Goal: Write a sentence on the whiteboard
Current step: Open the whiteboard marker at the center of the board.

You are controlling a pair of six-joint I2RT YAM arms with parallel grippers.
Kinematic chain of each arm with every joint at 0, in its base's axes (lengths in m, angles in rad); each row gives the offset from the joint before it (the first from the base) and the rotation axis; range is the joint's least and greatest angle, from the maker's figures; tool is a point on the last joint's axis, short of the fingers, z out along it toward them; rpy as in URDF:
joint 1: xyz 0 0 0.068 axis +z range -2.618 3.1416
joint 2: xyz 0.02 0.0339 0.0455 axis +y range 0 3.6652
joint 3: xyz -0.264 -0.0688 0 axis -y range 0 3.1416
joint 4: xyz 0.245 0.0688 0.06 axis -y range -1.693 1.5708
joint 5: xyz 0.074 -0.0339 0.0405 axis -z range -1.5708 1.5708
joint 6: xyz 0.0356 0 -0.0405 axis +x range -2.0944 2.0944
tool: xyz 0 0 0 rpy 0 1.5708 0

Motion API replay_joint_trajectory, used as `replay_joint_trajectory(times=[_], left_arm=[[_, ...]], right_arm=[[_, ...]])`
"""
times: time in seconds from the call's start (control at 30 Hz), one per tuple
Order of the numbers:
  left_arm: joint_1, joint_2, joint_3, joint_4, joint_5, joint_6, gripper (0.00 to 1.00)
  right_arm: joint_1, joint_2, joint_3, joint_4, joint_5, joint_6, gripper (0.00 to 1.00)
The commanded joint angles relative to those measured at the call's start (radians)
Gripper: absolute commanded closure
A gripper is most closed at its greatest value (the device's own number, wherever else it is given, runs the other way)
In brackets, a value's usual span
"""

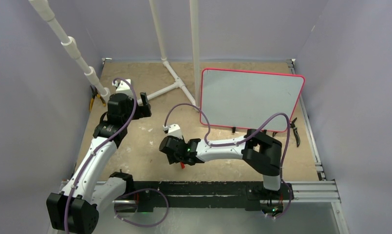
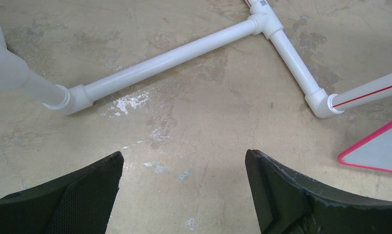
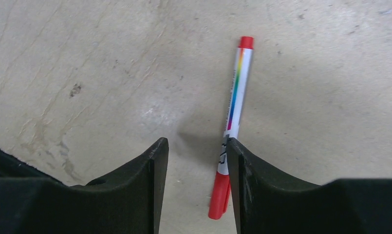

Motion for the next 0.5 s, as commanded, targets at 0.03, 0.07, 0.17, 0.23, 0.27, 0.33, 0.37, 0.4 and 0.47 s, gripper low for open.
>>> replay_joint_trajectory(times=[0.03,0.07,0.17,0.23,0.27,0.33,0.37,0.4,0.47], left_arm=[[-0.003,-0.020,0.009,0.014,-0.002,-0.004,0.06],[-0.003,-0.020,0.009,0.014,0.000,-0.005,0.06],[-0.003,-0.018,0.009,0.015,0.004,-0.005,0.06],[-0.003,-0.016,0.009,0.015,0.006,-0.005,0.06],[-0.003,-0.018,0.008,0.016,0.008,-0.004,0.06],[-0.003,-0.019,0.009,0.014,0.008,-0.004,0.06],[-0.003,-0.019,0.009,0.014,0.008,-0.004,0.06],[-0.003,-0.019,0.009,0.014,0.008,-0.004,0.06],[-0.003,-0.017,0.008,0.013,0.008,-0.005,0.06]], right_arm=[[-0.004,-0.008,0.073,-0.070,0.092,-0.006,0.50],[-0.004,-0.002,0.076,-0.073,0.093,-0.006,0.50],[-0.004,0.028,0.099,-0.097,0.089,-0.009,0.52],[-0.004,0.043,0.115,-0.113,0.100,-0.009,0.53],[-0.004,0.045,0.117,-0.117,0.099,-0.007,0.53],[-0.004,0.044,0.118,-0.127,0.109,-0.005,0.54],[-0.004,0.044,0.120,-0.134,0.118,-0.005,0.54],[-0.006,0.045,0.122,-0.142,0.127,-0.005,0.54],[-0.005,0.045,0.131,-0.157,0.140,-0.002,0.54]])
